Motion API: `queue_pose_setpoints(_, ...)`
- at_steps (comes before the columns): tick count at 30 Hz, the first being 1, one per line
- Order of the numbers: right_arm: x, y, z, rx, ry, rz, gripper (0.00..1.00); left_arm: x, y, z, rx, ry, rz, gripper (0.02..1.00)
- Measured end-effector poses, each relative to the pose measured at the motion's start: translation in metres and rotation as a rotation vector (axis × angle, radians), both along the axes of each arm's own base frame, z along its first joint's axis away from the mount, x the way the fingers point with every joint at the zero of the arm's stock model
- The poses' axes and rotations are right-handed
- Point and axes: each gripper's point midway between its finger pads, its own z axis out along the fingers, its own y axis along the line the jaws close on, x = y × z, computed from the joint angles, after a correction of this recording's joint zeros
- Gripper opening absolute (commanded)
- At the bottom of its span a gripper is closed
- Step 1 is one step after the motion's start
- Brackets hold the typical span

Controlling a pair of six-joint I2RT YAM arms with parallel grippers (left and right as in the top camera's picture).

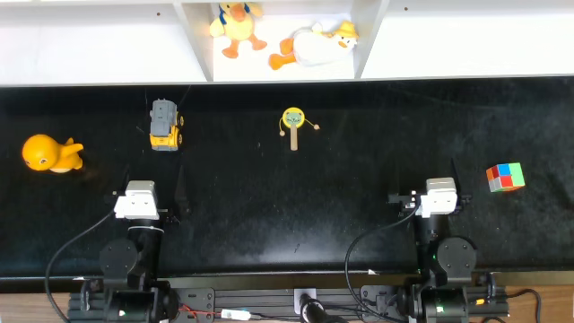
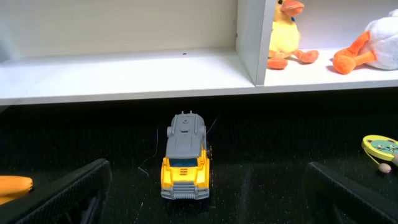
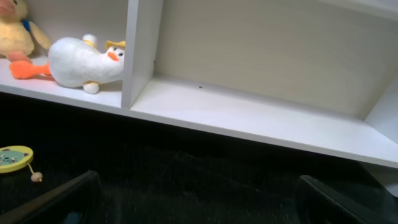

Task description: Store Toys

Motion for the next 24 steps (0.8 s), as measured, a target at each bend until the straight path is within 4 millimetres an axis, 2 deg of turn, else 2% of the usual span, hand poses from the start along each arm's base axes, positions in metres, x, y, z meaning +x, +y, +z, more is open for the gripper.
queue_pose_setpoints(18,0.0,0.0,0.0,0.0,0.0,0.0,0.996,0.0,0.0,-0.001,0.0,0.008,0.0,0.998)
queue_pose_setpoints(20,0.0,0.0,0.0,0.0,0.001,0.0,0.996,-0.001,0.0,-0.005,0.0,0.04,-0.003,0.996)
queue_pose_setpoints(24,0.0,0.0,0.0,0.0,0.001,0.0,0.998,-0.01,-0.001,-0.019,-0.006,0.223,-0.002,0.993)
